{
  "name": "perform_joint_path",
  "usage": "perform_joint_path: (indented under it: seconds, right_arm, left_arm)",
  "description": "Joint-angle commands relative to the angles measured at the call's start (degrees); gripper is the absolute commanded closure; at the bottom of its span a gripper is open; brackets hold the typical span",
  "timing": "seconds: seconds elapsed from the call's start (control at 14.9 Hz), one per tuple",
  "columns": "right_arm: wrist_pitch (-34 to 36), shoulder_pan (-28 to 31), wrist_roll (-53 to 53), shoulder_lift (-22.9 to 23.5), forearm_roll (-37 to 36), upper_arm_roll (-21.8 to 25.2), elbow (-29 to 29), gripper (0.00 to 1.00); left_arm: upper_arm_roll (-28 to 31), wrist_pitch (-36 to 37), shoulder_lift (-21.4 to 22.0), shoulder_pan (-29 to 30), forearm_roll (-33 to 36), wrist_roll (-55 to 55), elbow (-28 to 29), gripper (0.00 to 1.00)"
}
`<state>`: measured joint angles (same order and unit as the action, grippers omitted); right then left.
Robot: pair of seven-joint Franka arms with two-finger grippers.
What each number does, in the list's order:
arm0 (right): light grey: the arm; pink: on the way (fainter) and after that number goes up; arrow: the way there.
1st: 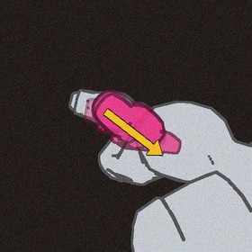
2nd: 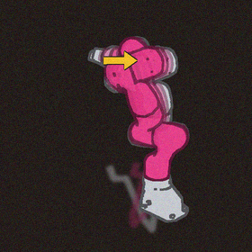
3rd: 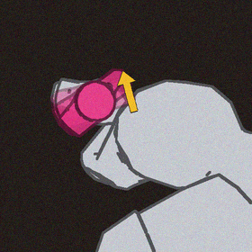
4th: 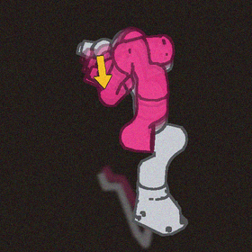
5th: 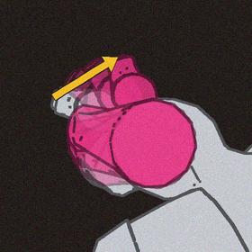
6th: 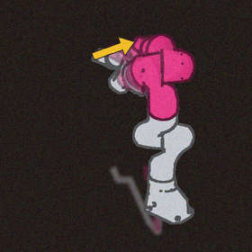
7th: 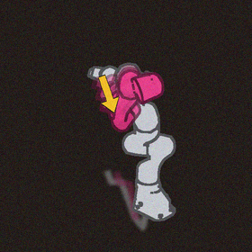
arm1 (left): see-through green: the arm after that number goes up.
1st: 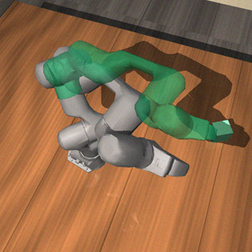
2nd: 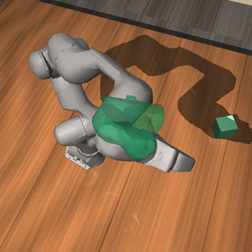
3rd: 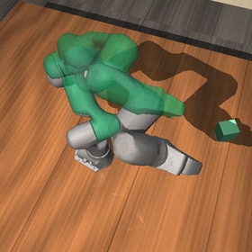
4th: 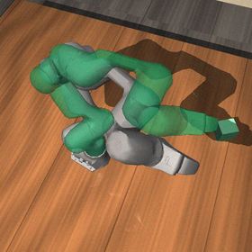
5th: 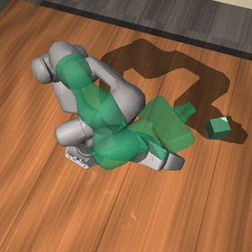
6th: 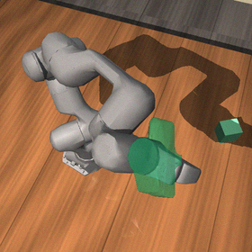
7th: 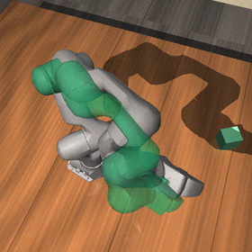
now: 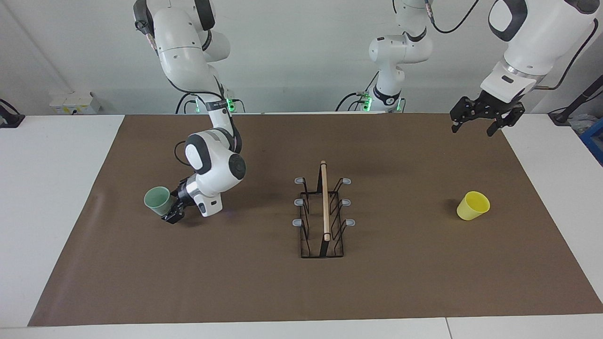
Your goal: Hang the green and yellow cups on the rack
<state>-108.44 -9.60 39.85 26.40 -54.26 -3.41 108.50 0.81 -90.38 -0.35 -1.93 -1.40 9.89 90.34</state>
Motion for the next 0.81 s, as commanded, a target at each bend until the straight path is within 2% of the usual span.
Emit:
perform_joint_path:
  seconds: [0.0, 0.2, 0.54, 0.61, 0.67, 0.74]
  right_arm:
    - [0.5, -1.4, 0.8, -3.3, -3.5, -0.3, 4.4, 0.00]
    - [0.1, -0.8, 0.6, -4.0, -9.0, -0.3, 7.3, 0.00]
    - [-1.4, 1.0, 0.1, -4.5, -14.8, -0.3, 9.3, 0.00]
    - [-1.8, 1.2, 0.1, -4.5, -16.0, -0.3, 9.5, 0.02]
    - [-1.9, 1.6, 0.1, -4.6, -17.1, -0.3, 9.7, 0.12]
    - [-1.9, 1.8, 0.1, -4.6, -18.0, -0.3, 10.0, 0.28]
  left_arm:
    - [3.3, -1.2, 0.4, -0.1, 0.3, -0.6, 0.7, 0.00]
    - [6.2, -1.2, -3.1, -0.2, -1.7, -0.6, -0.9, 0.00]
    - [16.5, -0.7, -14.5, -0.4, -9.8, -3.5, -10.6, 0.00]
    - [18.6, -0.7, -16.8, -0.9, -11.7, -4.6, -12.4, 0.00]
    - [20.3, -1.0, -17.8, -1.1, -12.7, -5.1, -12.6, 0.00]
    - [21.2, -1.5, -18.6, -1.1, -14.0, -7.3, -12.7, 0.00]
